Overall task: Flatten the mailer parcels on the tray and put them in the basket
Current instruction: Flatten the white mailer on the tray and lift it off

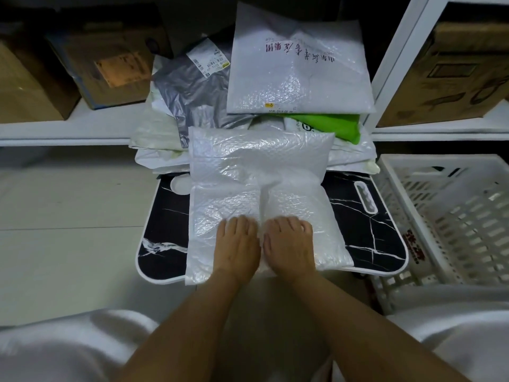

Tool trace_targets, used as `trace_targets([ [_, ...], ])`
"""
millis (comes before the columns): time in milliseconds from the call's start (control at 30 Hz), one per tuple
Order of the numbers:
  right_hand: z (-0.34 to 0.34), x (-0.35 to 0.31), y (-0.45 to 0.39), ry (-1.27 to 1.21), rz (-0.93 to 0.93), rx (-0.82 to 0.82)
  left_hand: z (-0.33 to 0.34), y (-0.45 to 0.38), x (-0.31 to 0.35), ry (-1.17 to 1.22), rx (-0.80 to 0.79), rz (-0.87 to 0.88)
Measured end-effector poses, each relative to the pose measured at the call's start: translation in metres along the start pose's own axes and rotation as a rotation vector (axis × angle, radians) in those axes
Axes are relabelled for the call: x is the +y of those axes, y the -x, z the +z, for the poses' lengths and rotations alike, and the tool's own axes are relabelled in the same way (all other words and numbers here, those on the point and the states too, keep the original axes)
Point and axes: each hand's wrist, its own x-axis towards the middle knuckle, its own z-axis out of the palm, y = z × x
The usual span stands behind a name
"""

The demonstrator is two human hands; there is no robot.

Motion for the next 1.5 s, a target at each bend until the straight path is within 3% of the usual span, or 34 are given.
trace_targets([
  [33,0.0,0.003,-0.006,0.002,-0.005,-0.018,0.002,-0.005,0.0,-0.015,-0.028,-0.001],
  [200,0.019,0.028,-0.012,0.005,0.001,-0.458,0.023,-0.019,-0.01,0.051,-0.241,-0.006],
  [400,0.012,0.027,-0.021,0.029,0.022,-0.462,0.023,-0.022,-0.013,0.065,-0.224,-0.013],
  [567,-0.001,0.022,-0.052,0.07,0.004,-0.233,0.006,-0.045,-0.007,0.04,0.005,-0.034],
  [667,0.006,0.024,-0.062,0.058,0.018,-0.092,0.009,-0.054,-0.01,0.023,-0.006,-0.072],
  [800,0.019,0.029,-0.049,-0.06,0.036,-0.478,0.028,-0.048,-0.016,0.067,-0.273,-0.068],
  [867,0.023,0.032,-0.045,-0.062,0.033,-0.521,0.03,-0.048,-0.018,0.059,-0.315,-0.052],
  [1033,0.022,0.03,-0.049,0.021,0.017,-0.366,0.025,-0.048,-0.02,0.022,-0.29,-0.042],
  [1233,0.019,0.024,-0.06,0.095,0.085,-0.039,0.02,-0.048,-0.025,0.053,0.144,-0.079],
  [1300,0.021,0.025,-0.061,0.08,-0.001,0.01,0.018,-0.053,-0.031,-0.038,0.147,-0.038],
  [1433,0.034,0.035,-0.063,-0.028,0.003,-0.477,0.02,-0.066,-0.041,-0.069,-0.134,0.023],
  [1500,0.037,0.038,-0.066,-0.017,0.026,-0.554,0.025,-0.072,-0.045,-0.033,-0.269,-0.039],
])
